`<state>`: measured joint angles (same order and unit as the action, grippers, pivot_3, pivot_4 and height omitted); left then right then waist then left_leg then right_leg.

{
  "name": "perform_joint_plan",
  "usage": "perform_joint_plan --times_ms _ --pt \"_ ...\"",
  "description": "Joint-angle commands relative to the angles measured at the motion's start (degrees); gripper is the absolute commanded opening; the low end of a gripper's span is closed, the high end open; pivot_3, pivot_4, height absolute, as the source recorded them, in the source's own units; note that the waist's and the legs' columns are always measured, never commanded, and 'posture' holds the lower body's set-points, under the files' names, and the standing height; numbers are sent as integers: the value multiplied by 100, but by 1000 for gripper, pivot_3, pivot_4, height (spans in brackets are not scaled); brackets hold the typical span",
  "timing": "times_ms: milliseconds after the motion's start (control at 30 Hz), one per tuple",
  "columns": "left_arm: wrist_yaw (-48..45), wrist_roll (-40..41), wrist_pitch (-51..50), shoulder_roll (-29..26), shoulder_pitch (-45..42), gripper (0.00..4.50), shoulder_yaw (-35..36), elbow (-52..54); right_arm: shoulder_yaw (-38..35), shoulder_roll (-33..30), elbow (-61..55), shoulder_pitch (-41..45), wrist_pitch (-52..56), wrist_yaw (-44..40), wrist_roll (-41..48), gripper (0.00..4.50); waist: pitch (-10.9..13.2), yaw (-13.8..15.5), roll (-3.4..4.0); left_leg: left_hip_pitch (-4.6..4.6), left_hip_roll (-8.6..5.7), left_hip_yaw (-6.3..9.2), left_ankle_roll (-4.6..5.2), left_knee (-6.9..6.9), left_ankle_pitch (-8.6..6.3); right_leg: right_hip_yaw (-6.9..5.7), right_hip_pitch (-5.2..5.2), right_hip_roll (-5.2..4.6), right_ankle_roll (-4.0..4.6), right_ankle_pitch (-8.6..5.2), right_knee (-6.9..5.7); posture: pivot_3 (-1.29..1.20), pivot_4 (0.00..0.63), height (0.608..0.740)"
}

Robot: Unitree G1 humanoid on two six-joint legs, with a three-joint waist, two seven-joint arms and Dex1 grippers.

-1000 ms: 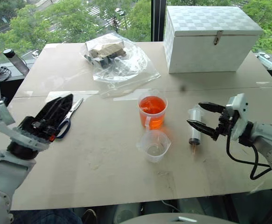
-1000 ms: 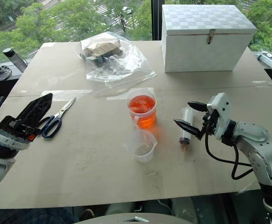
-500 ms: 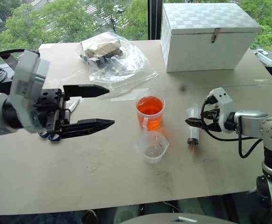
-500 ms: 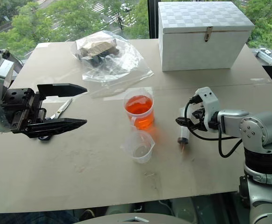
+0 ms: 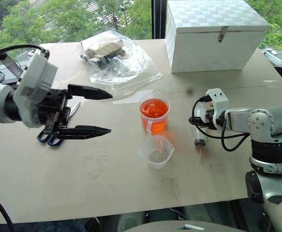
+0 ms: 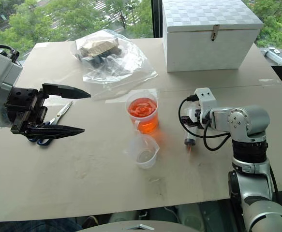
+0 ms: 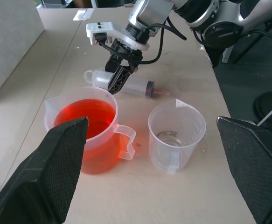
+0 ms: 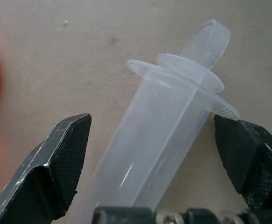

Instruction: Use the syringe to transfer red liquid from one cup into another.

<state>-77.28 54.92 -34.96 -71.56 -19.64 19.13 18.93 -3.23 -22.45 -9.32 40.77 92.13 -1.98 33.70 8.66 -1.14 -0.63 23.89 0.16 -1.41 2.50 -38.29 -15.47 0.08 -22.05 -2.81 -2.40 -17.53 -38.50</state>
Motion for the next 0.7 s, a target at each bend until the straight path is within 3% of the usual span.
perform_joint_plan --times_ms 33,133,167,367,433,500,633,700 --pt "-56 92 -59 43 -62 4500 281 93 348 -310 -13 157 36 -322 -99 3343 0 0 0 0 0 0 0 -1 0 1 0 0 0 0 -1 0 150 740" --pt "-94 25 -74 69 -45 4500 307 74 845 -911 -32 314 -274 -863 -151 1811 1 8 0 -2 0 1 0 -2 0 0 0 1 0 0 -5 0 150 740" --pt "-106 8 -76 79 -41 4500 309 70 997 -1097 -37 355 -388 -1044 -168 1547 2 12 0 -2 0 1 0 -2 0 1 -1 1 0 0 -6 0 150 740" --pt "-135 46 -96 184 -246 4500 190 22 2208 -2910 -521 426 -1988 -3507 -234 1468 8 18 -2 -1 2 1 5 -3 -3 1 -3 1 -1 -1 -1 0 150 740" --pt "-62 178 -187 261 -415 4500 165 39 2321 -3200 -478 318 -2591 -3961 -444 1468 8 17 -4 -1 2 2 8 -2 -5 0 -3 1 -1 -1 1 0 150 740" --pt "-20 233 -273 314 -513 4500 176 52 2316 -3262 -387 245 -2906 -4139 -595 1468 8 -1 -8 -1 3 1 22 -5 -13 3 -1 1 -1 -1 -1 0 150 740" --pt "478 475 -491 634 -665 4500 278 30 962 -2405 -199 -6 -4206 -4150 -217 1468 7 -37 -10 -2 7 0 12 -10 -7 8 0 2 -1 -1 -12 0 150 740" --pt "967 647 -606 930 -867 4500 302 -57 292 -2001 -309 -63 -4340 -4203 286 1468 9 -26 -14 -2 7 -1 4 -15 -3 9 -1 1 -2 -1 -29 0 150 740"
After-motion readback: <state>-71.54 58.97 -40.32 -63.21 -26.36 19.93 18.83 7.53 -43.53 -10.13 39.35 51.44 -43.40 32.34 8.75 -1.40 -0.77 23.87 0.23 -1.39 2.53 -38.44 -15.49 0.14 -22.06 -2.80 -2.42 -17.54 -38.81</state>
